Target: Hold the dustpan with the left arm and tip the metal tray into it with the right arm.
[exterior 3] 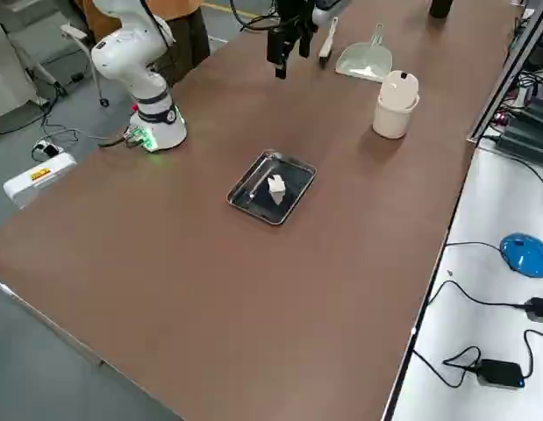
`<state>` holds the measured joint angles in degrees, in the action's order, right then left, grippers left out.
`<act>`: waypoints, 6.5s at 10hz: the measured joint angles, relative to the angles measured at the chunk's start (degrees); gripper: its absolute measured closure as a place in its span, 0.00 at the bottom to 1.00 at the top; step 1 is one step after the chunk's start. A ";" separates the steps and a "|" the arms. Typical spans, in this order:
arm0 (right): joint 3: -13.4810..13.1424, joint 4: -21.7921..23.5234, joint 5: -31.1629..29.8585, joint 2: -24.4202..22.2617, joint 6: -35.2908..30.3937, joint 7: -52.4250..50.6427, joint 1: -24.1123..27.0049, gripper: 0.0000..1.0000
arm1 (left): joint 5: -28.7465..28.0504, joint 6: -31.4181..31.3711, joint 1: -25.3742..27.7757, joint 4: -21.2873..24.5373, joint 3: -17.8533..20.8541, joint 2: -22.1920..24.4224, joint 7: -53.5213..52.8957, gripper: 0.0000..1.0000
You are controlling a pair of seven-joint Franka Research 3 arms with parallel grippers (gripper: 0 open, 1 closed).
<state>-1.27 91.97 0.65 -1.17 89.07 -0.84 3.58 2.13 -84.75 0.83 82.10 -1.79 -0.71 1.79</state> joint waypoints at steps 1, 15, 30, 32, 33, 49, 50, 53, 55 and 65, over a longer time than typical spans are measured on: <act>0.00 0.00 0.00 -0.01 0.00 0.00 0.00 0.00 | 0.00 0.00 0.00 0.00 0.00 0.00 0.00 0.02; -2.71 10.51 -0.07 0.28 9.42 -2.96 3.01 0.00 | -0.07 -2.57 -0.55 4.51 -5.21 -3.42 -28.87 0.03; -15.57 39.25 12.91 12.14 46.81 -34.42 3.34 0.00 | -25.57 -53.99 -0.41 55.27 -21.35 -5.90 -40.27 0.15; -15.52 39.28 19.21 16.03 49.64 -39.28 3.25 0.00 | -25.62 -54.00 -0.31 55.99 -21.22 -6.02 -42.37 0.16; -15.49 39.26 22.18 17.98 51.41 -41.79 3.14 0.00 | -25.84 -54.00 -0.09 56.19 -21.13 -6.38 -43.07 0.16; -15.01 38.81 31.57 24.32 57.13 -45.00 0.61 0.94 | -29.08 -54.67 0.72 54.19 -21.15 -10.76 -43.47 0.55; -15.04 38.74 31.88 24.38 57.05 -45.11 0.61 0.95 | -29.09 -54.67 0.75 53.91 -21.16 -10.77 -43.48 0.59; -15.04 38.54 31.90 24.40 56.90 -45.19 0.45 0.95 | -29.19 -54.69 0.81 52.87 -21.16 -10.77 -43.50 0.67; -15.04 37.51 31.91 24.42 54.41 -45.24 0.27 0.95 | -29.21 -54.69 0.81 52.50 -21.17 -10.75 -43.54 0.67; -17.11 21.51 24.59 19.71 27.86 -31.86 -1.54 0.95 | -27.73 -39.74 -0.20 39.89 -37.88 -9.19 -40.55 0.67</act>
<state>-18.38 113.48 25.24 18.54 116.93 -32.70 2.04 -25.60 -124.50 0.63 121.98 -39.67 -9.90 -38.76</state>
